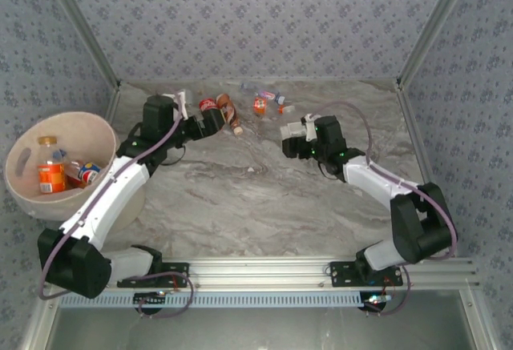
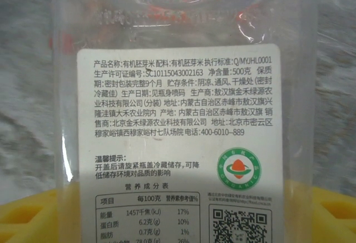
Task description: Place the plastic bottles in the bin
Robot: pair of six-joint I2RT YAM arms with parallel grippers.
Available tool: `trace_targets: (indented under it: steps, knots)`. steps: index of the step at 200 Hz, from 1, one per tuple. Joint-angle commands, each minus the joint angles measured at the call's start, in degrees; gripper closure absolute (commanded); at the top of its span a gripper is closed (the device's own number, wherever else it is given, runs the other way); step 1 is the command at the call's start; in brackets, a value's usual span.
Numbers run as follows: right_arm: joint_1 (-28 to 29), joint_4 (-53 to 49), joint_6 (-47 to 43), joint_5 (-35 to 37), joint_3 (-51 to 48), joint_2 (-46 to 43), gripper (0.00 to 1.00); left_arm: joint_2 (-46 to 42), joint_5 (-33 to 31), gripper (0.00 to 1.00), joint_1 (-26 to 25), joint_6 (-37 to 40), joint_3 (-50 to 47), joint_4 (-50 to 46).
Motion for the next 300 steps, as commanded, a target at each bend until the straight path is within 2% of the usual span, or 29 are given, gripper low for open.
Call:
trace_targets:
  steps: [1,23,49,83,115,169,185,206,215,267,284,300]
  knots:
    - [2.36,12.11,6.35,-5.29,-2.00,-2.01,0.33,1.87,1.64,0.02,-2.80,-3.19,-1.04,6.14]
    - [4.54,14.52,5.60,-8.63,-1.48,-1.76,0.32,3.94,1.98,0.02,-5.42,-3.55,-0.98,9.16]
    - [6.02,13.73,5.32,-11.43,-0.47,-1.49,0.32,2.71,0.02,0.02,-8.74,-3.94,-5.79,20.08]
    - [8.07,14.77,4.85,-12.91,0.33,-1.12,0.32,2.99,-0.49,0.02,-10.07,-3.55,-7.20,23.87]
    - [9.61,16.80,4.27,-14.38,1.48,-0.52,0.32,6.00,-3.34,0.02,-11.00,-0.79,-4.61,18.13]
    - [11.43,18.51,3.84,-16.25,3.53,0.38,0.32,9.56,-2.38,0.03,-11.20,-2.79,-2.85,18.85]
    - [11.81,19.10,3.52,-17.93,3.58,0.71,0.31,10.13,-1.76,0.10,-11.17,-3.56,-2.91,19.77]
    - [12.09,20.43,3.56,-19.22,3.29,0.78,0.31,10.47,-1.63,0.28,-11.33,-4.43,-2.89,19.86]
    - [12.02,21.01,3.75,-19.48,3.27,0.78,0.31,10.45,-1.74,0.33,-11.22,-4.73,-2.93,19.87]
    - [11.97,16.82,0.10,-21.68,3.89,0.12,0.26,10.26,-0.09,0.40,-11.18,-5.39,-2.37,19.54]
    - [11.85,17.15,-0.63,-21.59,3.05,-0.78,0.21,9.79,-0.55,0.44,-11.20,-4.66,-1.94,18.03]
    - [11.53,16.52,-1.20,-21.96,2.92,-1.43,0.13,8.87,-1.85,0.45,-11.15,-4.78,-2.46,17.74]
